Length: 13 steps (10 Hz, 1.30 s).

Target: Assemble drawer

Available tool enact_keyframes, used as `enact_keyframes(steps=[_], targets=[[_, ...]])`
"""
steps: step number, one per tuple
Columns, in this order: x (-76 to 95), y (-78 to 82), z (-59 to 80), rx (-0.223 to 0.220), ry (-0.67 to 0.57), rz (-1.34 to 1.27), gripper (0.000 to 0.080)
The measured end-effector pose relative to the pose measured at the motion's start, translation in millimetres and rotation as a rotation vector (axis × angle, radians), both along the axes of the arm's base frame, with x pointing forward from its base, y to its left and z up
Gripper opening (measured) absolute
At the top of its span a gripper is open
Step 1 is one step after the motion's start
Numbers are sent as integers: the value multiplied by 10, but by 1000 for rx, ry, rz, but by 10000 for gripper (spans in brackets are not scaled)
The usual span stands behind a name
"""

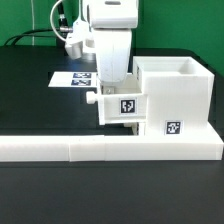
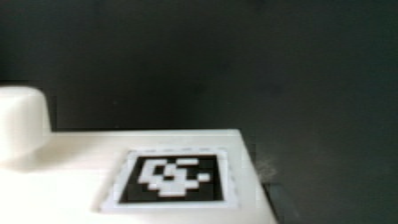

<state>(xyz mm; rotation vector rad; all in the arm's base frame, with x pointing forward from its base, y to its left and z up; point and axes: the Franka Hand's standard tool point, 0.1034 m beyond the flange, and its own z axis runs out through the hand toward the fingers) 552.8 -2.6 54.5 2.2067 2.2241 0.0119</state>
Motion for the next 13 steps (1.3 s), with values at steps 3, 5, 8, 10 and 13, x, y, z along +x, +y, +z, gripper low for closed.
enact_keyframes(steps=[3,5,8,10,13], targets=[[29,35,72,-1,-10,-5,407],[50,70,183,-6,-9,-2,542],[54,-97,449,-32,9,22,644],[27,-409,510,-40,14,85,648],[-7,-550,496,-37,28,95,649]])
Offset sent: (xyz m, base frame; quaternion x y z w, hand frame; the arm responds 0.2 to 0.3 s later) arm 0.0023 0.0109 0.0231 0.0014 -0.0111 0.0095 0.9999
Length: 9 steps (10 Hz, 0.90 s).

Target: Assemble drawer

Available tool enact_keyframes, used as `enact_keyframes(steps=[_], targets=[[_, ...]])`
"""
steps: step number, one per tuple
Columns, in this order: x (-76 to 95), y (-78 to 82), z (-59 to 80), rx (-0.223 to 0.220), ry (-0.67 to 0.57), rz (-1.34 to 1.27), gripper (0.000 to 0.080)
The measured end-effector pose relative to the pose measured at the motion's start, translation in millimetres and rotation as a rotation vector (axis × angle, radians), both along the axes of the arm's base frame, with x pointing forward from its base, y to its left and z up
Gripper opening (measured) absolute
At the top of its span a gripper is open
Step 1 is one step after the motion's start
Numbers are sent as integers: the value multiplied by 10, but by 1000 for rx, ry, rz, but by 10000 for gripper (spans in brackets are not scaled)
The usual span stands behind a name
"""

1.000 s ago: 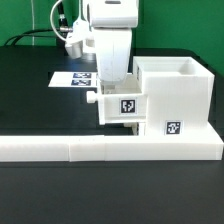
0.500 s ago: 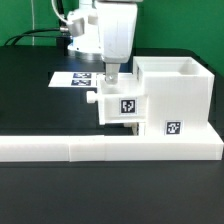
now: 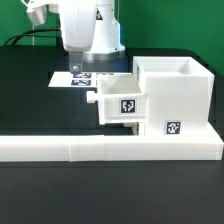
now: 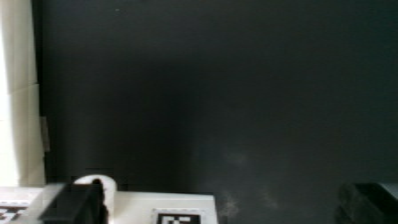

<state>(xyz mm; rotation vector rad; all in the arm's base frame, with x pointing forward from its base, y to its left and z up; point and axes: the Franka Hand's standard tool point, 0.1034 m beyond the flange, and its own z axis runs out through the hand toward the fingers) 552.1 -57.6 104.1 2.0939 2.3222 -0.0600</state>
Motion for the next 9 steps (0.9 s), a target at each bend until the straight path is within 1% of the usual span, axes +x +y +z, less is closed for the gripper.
enact_keyframes(steps=[1,2,3,4,5,6,7,9], targets=[[-9,-49,-7,14,3,12,649],[-25,-130,-40,67,7,20,649],[-23,-180,-134,103,15,46,649],[-15,-180,-205,160,41,58,649],[29,-168,-244,210,62,32,649],[69,-141,-301,229,75,35,649],[65,-118,-351,243,93,29,649],[74,93,-411,248,101,-10,649]])
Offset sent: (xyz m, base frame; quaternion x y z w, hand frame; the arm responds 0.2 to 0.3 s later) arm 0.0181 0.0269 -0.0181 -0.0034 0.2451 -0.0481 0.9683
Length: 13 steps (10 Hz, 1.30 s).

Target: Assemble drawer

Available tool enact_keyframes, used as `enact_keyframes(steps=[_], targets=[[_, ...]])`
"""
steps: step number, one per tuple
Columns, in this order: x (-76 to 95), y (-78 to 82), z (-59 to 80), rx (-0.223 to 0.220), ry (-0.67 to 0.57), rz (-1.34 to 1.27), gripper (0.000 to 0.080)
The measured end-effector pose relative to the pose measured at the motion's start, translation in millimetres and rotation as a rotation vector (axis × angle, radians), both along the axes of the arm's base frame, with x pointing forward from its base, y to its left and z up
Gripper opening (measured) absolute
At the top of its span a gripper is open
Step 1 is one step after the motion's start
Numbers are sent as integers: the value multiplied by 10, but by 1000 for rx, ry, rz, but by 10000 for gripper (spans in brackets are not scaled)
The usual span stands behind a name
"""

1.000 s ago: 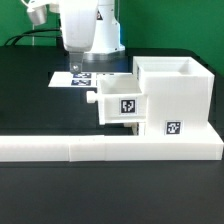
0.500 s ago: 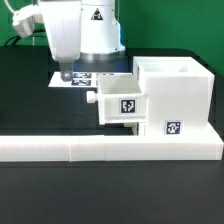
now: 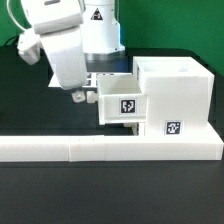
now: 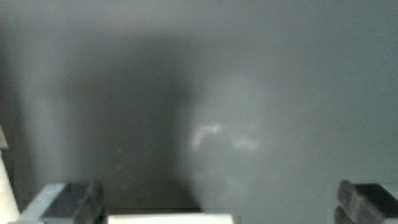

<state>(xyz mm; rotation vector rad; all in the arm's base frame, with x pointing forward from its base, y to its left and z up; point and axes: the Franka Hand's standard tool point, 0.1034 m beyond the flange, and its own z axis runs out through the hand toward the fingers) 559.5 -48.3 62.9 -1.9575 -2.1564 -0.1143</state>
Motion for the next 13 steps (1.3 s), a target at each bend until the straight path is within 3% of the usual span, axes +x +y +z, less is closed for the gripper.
enact_keyframes(steps=[5,7,9,11,13], targets=[[108,574,17,12,12,-23,649],[123,591,14,-7,20,-71,649],[116,507,27,-11,24,-85,649],[21,132,100,-13,49,-58,649],[5,-72,198,-26,44,-62,649]])
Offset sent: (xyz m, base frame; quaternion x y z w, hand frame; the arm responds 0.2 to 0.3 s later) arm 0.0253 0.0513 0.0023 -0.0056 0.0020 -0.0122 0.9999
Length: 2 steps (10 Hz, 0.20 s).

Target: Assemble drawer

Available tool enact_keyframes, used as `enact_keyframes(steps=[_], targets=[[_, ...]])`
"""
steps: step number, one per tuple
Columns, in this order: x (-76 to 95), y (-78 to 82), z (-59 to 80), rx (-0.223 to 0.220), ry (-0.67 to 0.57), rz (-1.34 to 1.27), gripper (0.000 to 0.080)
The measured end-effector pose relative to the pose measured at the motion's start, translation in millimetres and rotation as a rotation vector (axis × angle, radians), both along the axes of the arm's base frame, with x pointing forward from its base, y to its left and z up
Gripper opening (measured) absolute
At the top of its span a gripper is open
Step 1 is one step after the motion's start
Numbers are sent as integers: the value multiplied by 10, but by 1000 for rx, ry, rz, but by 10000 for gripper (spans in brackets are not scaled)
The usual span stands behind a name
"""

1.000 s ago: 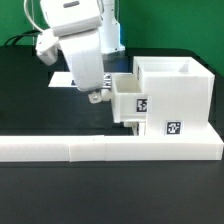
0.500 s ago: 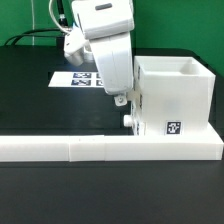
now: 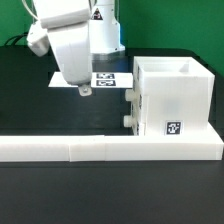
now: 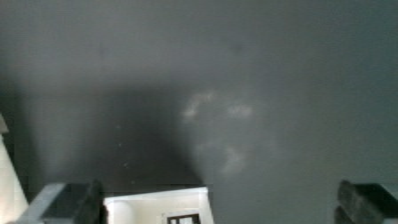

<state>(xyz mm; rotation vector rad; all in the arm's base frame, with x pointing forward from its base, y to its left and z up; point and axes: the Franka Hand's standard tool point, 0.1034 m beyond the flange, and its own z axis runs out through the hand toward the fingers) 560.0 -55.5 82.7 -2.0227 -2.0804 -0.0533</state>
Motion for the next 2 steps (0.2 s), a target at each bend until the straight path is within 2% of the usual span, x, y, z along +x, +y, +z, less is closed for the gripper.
enact_keyframes(steps=[2], targets=[[-10,-33,24,-4,-5,-8,649]])
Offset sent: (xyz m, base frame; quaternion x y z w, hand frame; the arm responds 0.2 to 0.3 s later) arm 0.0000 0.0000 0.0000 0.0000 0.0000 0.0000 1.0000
